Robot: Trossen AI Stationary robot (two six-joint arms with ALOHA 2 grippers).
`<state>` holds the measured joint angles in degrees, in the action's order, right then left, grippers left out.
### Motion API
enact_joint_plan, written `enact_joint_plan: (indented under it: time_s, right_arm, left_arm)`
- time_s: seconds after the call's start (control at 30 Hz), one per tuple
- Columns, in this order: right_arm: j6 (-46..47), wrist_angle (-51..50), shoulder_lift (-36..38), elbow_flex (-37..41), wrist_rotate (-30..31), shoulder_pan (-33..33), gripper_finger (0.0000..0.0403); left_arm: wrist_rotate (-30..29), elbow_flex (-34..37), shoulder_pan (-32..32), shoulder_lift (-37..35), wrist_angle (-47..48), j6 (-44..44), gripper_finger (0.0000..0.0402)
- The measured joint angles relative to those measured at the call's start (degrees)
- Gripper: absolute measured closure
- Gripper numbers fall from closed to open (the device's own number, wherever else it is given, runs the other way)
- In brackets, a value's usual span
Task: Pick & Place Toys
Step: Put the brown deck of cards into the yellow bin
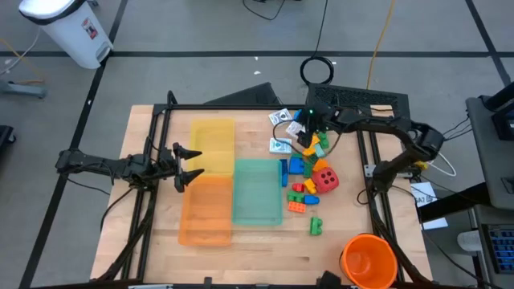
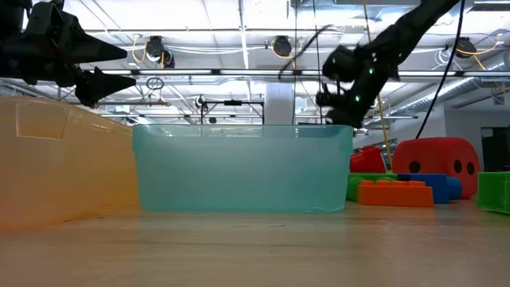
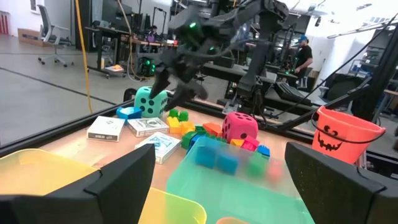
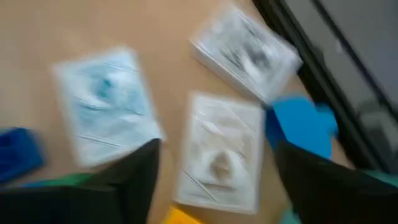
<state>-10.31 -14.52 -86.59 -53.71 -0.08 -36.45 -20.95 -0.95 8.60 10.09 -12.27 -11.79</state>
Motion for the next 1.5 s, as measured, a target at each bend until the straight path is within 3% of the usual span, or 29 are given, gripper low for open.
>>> enact_joint_plan:
  time_s: [0.1,0.2,0.33,0.5,0.67,1.03,1.37,1.5]
  right_arm:
    - [-0.2,-0.3,-2.9,0.0,-0.2,-2.4,0.0041]
    - [-0.4,-0.2,-5.2,0.0,-0.8,-4.0,0.0015]
    - [-0.7,0.7,-7.6,-0.2,-6.0,-4.8,0.0013]
    - [-2.6,3.0,-11.0,-0.3,-2.4,-4.6,0.0023]
    - [-1.4,1.0,-12.4,-0.2,-2.7,-4.6,0.0025]
    - [-4.6,-10.2,-9.3,-0.1,-6.4,0.0,0.0025]
    - [-8.0,-3.9,0.4,0.1,0.0,6.0,0.0025]
    - [-6.0,-2.0,2.4,0.1,-0.9,8.0,0.0025]
  left_arm:
    - [0.0,0.0,0.0,0.0,0.0,0.0,0.0039]
    - [0.0,0.0,0.0,0.0,0.0,0.0,0.0039]
    - [0.0,0.0,0.0,0.0,0.0,0.0,0.0039]
    - [0.0,0.0,0.0,0.0,0.1,0.0,0.0039]
    - [0.0,0.0,0.0,0.0,0.0,0.0,0.0039]
    - [0.0,0.0,0.0,0.0,0.0,0.0,0.0039]
    - [0.0,0.0,0.0,0.0,0.1,0.0,0.0039]
    - [0.0,0.0,0.0,0.0,0.1,0.0,0.0039]
